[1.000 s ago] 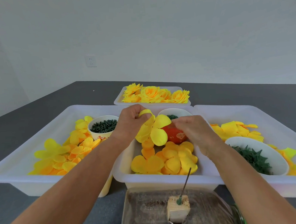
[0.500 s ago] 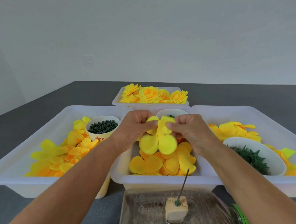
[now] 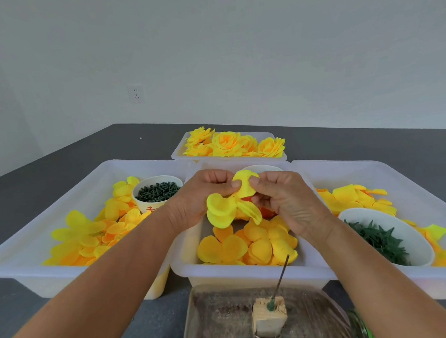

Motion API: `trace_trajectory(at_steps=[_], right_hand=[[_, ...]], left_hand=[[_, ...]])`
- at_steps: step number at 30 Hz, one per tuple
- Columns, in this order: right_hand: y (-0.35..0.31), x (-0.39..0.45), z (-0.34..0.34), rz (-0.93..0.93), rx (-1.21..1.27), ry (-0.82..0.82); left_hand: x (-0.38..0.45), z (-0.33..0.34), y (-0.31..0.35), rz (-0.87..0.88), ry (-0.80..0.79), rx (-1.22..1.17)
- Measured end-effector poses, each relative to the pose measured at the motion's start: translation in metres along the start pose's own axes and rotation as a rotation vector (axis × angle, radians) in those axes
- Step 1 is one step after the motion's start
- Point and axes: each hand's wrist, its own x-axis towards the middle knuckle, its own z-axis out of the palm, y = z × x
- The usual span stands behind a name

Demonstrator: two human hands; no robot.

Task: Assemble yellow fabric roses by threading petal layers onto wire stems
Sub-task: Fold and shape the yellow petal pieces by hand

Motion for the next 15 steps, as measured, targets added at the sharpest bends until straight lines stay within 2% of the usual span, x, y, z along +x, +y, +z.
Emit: trace_trajectory(at_steps=[2, 3, 6, 8, 11, 15], right_hand=[[-0.001, -0.001, 0.0, 0.038, 0.019, 0.007], [0.001, -0.001, -0.001, 0.024, -0.068, 0.044], [0.006, 0.0, -0.001, -0.157, -0.519, 0.184], [0.008, 0.0, 0.003, -0.305, -0.727, 0.237], [0.01, 0.002, 0.003, -0.419, -0.771, 0.279], [0.011, 0.006, 0.0, -0.321, -0.623, 0.319]], left_hand=[[-0.001, 0.0, 0.002, -0.01, -0.054, -0.04], [-0.002, 0.001, 0.0, 0.003, -0.045, 0.012], [-0.001, 0.004, -0.005, 0.086, 0.063, 0.297], [0.002, 0.006, -0.008, 0.163, 0.123, 0.452], [0.005, 0.007, -0.01, 0.215, 0.195, 0.494], [0.004, 0.006, -0.007, 0.144, 0.159, 0.314]])
